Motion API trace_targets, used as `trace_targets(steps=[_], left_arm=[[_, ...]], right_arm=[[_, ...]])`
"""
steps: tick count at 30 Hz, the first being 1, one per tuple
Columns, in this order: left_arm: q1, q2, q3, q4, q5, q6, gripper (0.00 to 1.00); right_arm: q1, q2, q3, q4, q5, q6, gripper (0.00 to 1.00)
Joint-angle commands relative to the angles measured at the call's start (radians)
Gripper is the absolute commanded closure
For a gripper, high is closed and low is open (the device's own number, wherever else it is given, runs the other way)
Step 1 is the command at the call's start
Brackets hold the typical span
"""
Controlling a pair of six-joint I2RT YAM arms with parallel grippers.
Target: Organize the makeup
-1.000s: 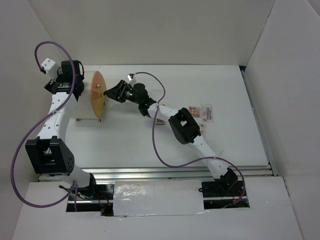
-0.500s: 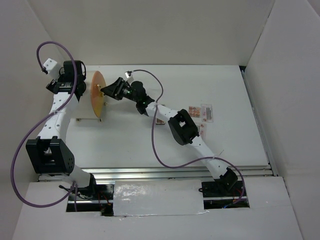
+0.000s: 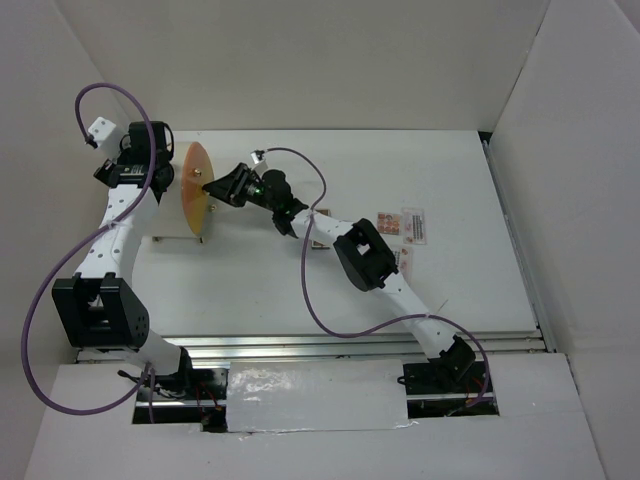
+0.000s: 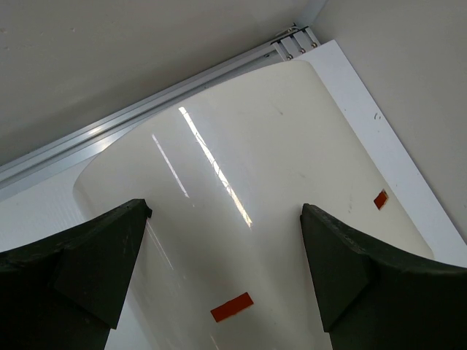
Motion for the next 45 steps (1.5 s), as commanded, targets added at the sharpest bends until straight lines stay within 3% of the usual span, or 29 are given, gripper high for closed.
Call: trace_targets(steps=[1,5,8,15,22,30,39,45], left_arm=[[-0.012,-0.015,-0.015,-0.037,0.027,-0.027,0.01],[-0.012,-0.015,-0.012,-0.04,0.027,-0.026,0.01],[-0.015,-0.015,-0.012,-0.041,0.021,-0.026,0.01],[-0.017,-0.012,-0.012,-0.043,0.019,-0.032,0.01],[-0.015,-0.004,-0.008,-0.049,0.016,-0.04,0.01],[-0.02,0.0,-0.008,-0.051,0.013,-0.047,0.01],[-0.032,0.02,0.011,-0.081,-0.005,-0.061,0.0],[-0.034,0.022,0.023,-0.097,-0.012,-0.072,0.01]], right_arm=[[0.01,-0.068,-0.075,0.017,-0.008,-0.011,0.56],[0.01,-0.076,-0.106,0.042,-0.013,-0.004,0.56],[0.01,-0.054,-0.067,0.022,-0.022,-0.001,0.66],[-0.008,-0.106,-0.143,0.071,-0.031,0.019,0.7],[-0.066,-0.232,-0.364,0.152,-0.063,0.032,0.72],[-0.092,-0.272,-0.359,0.042,-0.114,-0.009,0.73],[-0.14,-0.41,-0.649,0.143,-0.116,-0.003,0.73],[-0.172,-0.461,-0.669,0.046,-0.148,-0.053,0.72]])
